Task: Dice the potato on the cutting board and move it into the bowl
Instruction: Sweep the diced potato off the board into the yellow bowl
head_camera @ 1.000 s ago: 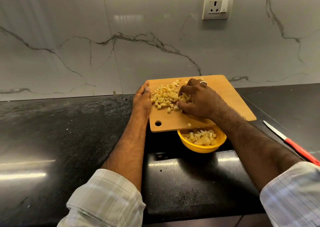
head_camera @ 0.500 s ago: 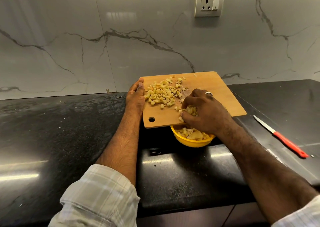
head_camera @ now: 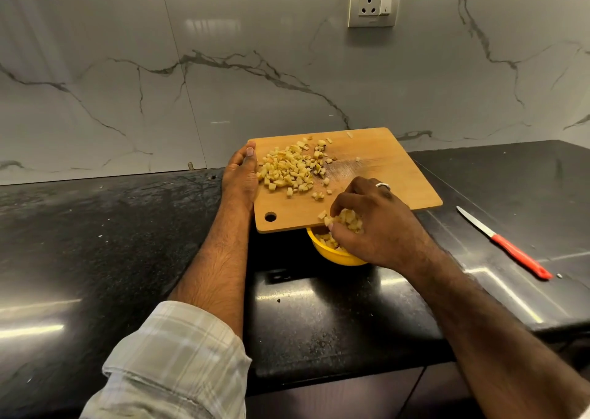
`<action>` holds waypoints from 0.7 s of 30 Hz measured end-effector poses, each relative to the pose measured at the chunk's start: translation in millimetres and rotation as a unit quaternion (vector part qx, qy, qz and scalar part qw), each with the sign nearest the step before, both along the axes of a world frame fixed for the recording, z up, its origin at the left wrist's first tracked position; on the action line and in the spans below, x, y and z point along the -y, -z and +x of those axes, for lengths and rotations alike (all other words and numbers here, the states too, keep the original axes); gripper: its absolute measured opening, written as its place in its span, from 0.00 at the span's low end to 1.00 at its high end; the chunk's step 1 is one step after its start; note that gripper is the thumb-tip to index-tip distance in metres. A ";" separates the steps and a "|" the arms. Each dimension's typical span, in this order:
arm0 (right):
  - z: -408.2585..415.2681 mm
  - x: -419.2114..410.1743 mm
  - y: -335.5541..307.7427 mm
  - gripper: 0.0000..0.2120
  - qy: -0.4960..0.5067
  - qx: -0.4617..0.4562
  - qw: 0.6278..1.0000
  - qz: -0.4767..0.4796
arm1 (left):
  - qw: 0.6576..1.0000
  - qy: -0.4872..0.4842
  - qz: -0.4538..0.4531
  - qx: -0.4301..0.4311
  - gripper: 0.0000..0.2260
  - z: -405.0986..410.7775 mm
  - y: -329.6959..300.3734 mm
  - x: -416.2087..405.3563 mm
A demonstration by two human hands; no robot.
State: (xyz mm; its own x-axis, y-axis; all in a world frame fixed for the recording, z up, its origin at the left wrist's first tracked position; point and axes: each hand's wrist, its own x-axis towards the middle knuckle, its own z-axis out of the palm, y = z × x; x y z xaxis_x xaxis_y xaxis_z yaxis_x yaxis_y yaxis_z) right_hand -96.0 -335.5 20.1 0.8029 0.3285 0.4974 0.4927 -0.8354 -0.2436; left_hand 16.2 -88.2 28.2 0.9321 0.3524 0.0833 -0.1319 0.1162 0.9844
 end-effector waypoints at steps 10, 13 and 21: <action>87.0 -18.7 -41.1 0.31 -0.023 -0.023 0.999 0.018 | 1.000 0.006 -0.025 0.005 0.14 1.5 0.7 0.2; 123.7 -24.3 -58.4 0.35 0.003 -0.035 0.999 0.025 | 0.998 0.016 -0.053 0.015 0.13 4.7 2.7 1.2; 163.3 -42.0 -70.5 0.44 -0.017 -0.129 0.991 -0.039 | 0.998 0.027 -0.058 0.017 0.12 8.3 4.6 0.0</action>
